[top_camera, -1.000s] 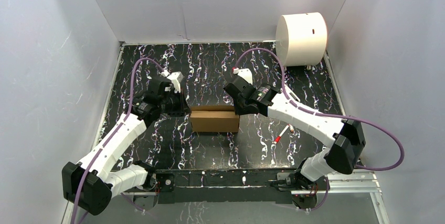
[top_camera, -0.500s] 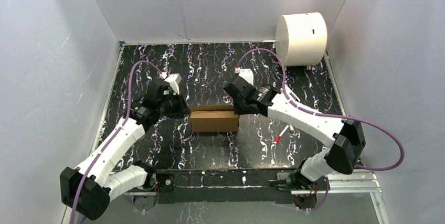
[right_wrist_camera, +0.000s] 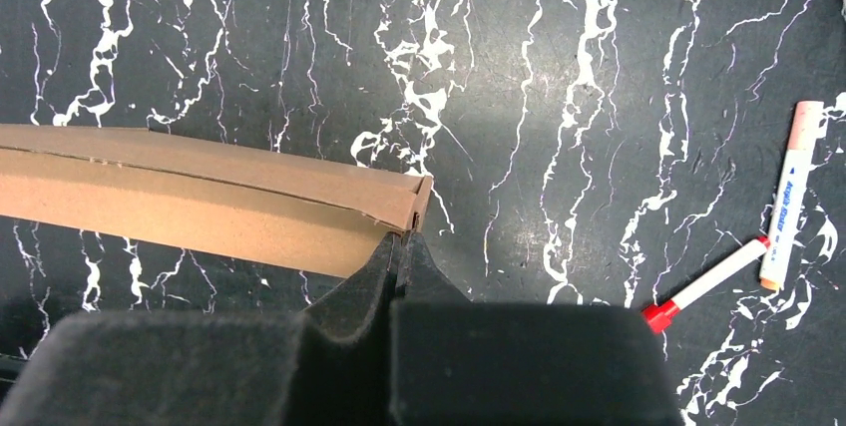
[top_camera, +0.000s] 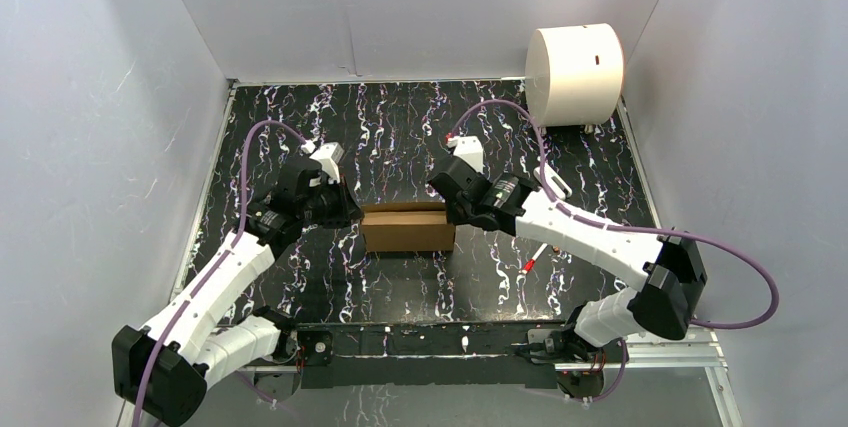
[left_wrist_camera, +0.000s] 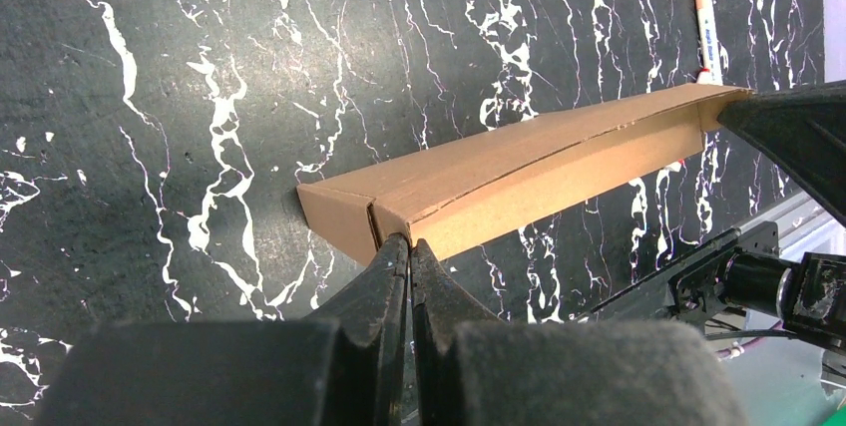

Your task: Fold the paper box

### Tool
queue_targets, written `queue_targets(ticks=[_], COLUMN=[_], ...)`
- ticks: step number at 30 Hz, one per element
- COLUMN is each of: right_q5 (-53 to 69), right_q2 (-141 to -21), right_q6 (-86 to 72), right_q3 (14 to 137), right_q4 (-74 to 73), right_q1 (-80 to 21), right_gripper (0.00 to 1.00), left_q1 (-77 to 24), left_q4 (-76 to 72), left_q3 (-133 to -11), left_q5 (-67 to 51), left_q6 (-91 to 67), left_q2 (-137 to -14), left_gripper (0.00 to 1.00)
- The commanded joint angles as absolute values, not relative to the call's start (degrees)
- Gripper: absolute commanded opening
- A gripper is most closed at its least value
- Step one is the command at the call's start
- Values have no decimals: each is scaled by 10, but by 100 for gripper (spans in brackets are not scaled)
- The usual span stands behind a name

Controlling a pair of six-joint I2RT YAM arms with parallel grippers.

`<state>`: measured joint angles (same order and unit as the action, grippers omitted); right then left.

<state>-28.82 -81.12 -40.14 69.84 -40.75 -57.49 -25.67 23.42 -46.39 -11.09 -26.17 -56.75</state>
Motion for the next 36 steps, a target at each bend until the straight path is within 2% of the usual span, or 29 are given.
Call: queue_targets(ticks=[1, 16, 21, 36], right_q5=[-265, -299, -308, -333], right_q2=[-808, -797, -793, -788], right_q6=[-391, -384, -384, -383], right_q3=[693, 655, 643, 632], right_q4=[-365, -333, -333, -342], right_q1=[-602, -627, -628, -628], right_gripper=[0, 0, 0, 0], left_q1=[-271, -279, -279, -280], left_q4=[212, 203, 238, 270], left_q3=[-453, -424, -460, -504], left_q5=[-147, -128, -86, -82], left_q6=[-273, -275, -228, -167], left_q2=[-555, -541, -541, -566], left_gripper=[0, 0, 0, 0])
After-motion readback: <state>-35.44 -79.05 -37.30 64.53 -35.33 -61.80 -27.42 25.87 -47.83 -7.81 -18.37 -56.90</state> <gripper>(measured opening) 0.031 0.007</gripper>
